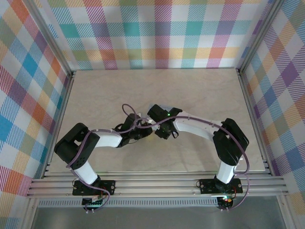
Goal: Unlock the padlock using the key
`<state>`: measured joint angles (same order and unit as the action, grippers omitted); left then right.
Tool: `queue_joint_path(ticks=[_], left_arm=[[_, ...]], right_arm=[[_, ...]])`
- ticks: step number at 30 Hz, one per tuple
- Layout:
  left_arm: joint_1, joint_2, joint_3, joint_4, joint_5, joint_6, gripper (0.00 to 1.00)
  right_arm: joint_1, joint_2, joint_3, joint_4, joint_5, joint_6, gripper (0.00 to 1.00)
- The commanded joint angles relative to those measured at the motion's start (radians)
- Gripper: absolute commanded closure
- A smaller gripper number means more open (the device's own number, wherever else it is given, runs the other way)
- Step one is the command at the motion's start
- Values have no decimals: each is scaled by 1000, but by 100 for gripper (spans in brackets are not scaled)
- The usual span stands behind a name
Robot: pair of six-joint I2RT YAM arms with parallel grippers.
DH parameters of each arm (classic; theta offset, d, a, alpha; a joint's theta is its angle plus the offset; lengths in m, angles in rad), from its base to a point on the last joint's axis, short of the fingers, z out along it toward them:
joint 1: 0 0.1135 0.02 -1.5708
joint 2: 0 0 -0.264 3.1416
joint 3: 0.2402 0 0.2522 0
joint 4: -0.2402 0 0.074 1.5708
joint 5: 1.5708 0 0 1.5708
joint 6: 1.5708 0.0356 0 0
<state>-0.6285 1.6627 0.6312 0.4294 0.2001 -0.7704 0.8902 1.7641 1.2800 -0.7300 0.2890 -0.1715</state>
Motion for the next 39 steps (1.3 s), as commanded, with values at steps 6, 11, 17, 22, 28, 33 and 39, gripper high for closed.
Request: queue_joint_path(ticks=[6,11,17,22,28,33,39], left_arm=[[53,-45,-14,1,29,20,90],[84,-75,-14,-61,79,59,95],[130,-124,-61,-93,107,60,96],[135,-158,-82,-152,85,74,99],[138,-203,-103,-182,61,78,100],[140,-208,-107,-213,95,82,100],[151,-270,-125,-272,63,95,100]], right_arm=[[16,-5,-4,97,141,-76,100],[36,3,-14,101,204,-106,100],[76,21,-5,126,245,-169,100],[105,52,10,142,336,-220,100],[115,57,-28,220,357,-253,100],[116,44,-74,282,368,-303,100],[115,-59,-148,376,192,-342,100]])
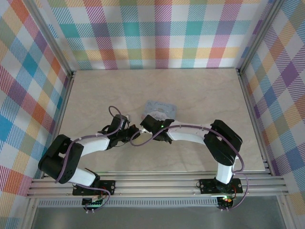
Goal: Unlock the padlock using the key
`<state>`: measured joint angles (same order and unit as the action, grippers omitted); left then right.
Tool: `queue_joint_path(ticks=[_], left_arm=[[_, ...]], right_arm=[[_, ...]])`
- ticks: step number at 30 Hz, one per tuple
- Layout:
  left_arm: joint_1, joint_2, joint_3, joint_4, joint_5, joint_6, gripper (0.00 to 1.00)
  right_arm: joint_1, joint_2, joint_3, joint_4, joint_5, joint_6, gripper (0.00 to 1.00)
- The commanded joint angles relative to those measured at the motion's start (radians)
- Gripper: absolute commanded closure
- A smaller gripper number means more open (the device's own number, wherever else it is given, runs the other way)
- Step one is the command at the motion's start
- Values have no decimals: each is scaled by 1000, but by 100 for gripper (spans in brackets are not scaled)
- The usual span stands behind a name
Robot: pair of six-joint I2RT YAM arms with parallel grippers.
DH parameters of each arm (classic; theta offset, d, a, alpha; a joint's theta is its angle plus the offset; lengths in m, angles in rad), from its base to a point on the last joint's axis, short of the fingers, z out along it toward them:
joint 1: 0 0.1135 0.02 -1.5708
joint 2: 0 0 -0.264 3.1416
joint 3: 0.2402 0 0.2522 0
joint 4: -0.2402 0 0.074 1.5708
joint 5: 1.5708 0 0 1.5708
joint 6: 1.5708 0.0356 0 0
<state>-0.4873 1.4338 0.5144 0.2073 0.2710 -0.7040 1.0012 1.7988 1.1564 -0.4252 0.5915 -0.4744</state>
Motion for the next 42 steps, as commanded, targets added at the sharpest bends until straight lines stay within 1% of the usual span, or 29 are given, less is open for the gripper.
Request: queue_joint_path(ticks=[1,3,8,13,17,20,22,24,28,31,35,38,39,42], left_arm=[[11,-49,-4,-64,-9,32,100],[10,-63,-1,-85,-17,40,100],[10,-105,-2,-127,-64,60,100],[12,-135,-1,-157,-85,77,100],[18,-142,-1,-178,-90,90,100],[28,-139,-4,-180,-81,96,100],[37,-134,-2,-186,-75,100,100],[47,-123,4,-193,-71,106,100],[69,-81,32,-173,-21,130,100],[74,-36,57,-165,3,142,100],[83,16,76,-147,28,147,100],[103,36,76,-135,43,147,100],[111,40,75,-132,47,149,100],[136,42,77,-132,56,156,100]], right_arm=[[1,-120,-49,82,-169,-46,100],[-3,-148,-89,96,-232,-66,100],[-6,-126,-123,153,-174,-133,100],[-6,-91,-81,159,-186,-137,100],[-11,-38,-56,175,-139,-127,100],[-9,-31,-47,189,-115,-130,100],[-3,-31,-25,178,-68,-133,100],[0,-29,3,165,8,-124,100],[-1,-38,39,132,97,-80,100],[-1,-29,67,100,111,-75,100],[1,-10,55,104,110,-133,100],[6,2,30,121,107,-218,100],[5,8,28,128,123,-238,100],[5,44,42,162,227,-278,100]])
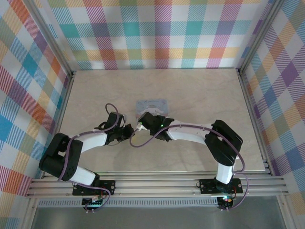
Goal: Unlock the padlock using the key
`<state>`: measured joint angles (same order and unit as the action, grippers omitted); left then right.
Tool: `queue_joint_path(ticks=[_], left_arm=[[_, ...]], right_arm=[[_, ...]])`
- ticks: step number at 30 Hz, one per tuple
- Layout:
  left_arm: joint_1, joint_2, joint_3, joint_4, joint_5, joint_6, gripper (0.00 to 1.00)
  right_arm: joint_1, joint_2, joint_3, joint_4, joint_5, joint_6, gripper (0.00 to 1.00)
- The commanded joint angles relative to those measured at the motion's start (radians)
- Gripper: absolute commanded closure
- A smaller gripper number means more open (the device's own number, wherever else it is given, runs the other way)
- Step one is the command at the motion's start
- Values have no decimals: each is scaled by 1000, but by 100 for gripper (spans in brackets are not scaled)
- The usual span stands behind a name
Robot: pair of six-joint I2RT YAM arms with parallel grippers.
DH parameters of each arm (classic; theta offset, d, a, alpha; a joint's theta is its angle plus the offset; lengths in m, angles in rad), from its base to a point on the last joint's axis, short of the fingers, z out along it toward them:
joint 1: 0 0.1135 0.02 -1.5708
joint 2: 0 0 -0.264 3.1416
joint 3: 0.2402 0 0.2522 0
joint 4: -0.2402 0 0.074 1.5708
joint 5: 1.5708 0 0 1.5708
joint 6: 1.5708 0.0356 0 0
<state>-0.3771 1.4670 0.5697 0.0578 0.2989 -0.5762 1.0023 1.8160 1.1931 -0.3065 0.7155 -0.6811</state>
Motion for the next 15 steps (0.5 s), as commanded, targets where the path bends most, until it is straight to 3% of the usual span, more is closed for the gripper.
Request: queue_joint_path(ticks=[1,6,15], left_arm=[[33,11,22,17,32,30,100],[56,20,29,26,45,36,100],[79,61,36,48,80,42,100]], right_arm=[[5,41,11,57,126,-72,100],[17,85,-18,123,142,-88,100],[67,45,-217,698,141,-413,100]])
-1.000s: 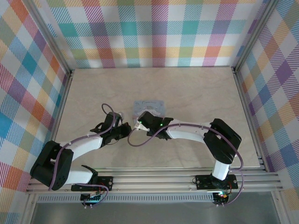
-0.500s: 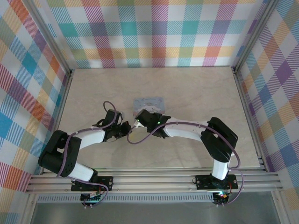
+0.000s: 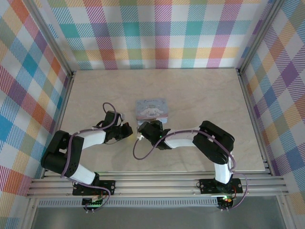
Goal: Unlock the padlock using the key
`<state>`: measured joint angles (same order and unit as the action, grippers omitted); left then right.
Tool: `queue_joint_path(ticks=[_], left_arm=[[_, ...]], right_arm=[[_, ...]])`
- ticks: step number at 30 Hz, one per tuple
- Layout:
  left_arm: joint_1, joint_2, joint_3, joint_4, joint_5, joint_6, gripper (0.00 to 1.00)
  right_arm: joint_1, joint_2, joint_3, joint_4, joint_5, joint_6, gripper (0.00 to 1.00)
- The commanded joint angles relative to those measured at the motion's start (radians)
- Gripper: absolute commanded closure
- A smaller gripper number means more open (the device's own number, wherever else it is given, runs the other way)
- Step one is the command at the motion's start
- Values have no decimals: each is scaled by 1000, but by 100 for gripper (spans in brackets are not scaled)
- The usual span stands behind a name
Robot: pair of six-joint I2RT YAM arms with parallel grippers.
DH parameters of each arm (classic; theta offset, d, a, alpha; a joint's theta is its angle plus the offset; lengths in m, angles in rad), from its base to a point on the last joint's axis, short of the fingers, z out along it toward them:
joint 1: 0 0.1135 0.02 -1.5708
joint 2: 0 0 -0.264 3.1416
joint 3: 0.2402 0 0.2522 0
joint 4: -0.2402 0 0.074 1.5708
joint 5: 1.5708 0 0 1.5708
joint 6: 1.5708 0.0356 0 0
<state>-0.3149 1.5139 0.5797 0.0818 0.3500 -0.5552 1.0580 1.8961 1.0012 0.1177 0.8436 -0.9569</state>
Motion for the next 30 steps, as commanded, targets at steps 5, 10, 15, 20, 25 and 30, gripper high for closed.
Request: queue_joint_path(ticks=[5,10,15,20,25,30], left_arm=[[20,44,47,36,39,21,100],[23,72,61,60,34,15,100],[32,74,66,81,7,9,100],[34,35,59,70,-36,15,100],[35,-22,52,-1,-77,52,100],[34,-108,61,-81,-88,80,98]], right_arm=[[19,-45,-61,363,-90,-229,100],[18,-34,-49,345,-98,-242,100],[5,-130,23,117,-129,-50,100],[-2,-177,62,-16,-281,48,100],[-5,-173,140,-75,-314,158,100],[-32,-210,250,-229,-363,415,100]])
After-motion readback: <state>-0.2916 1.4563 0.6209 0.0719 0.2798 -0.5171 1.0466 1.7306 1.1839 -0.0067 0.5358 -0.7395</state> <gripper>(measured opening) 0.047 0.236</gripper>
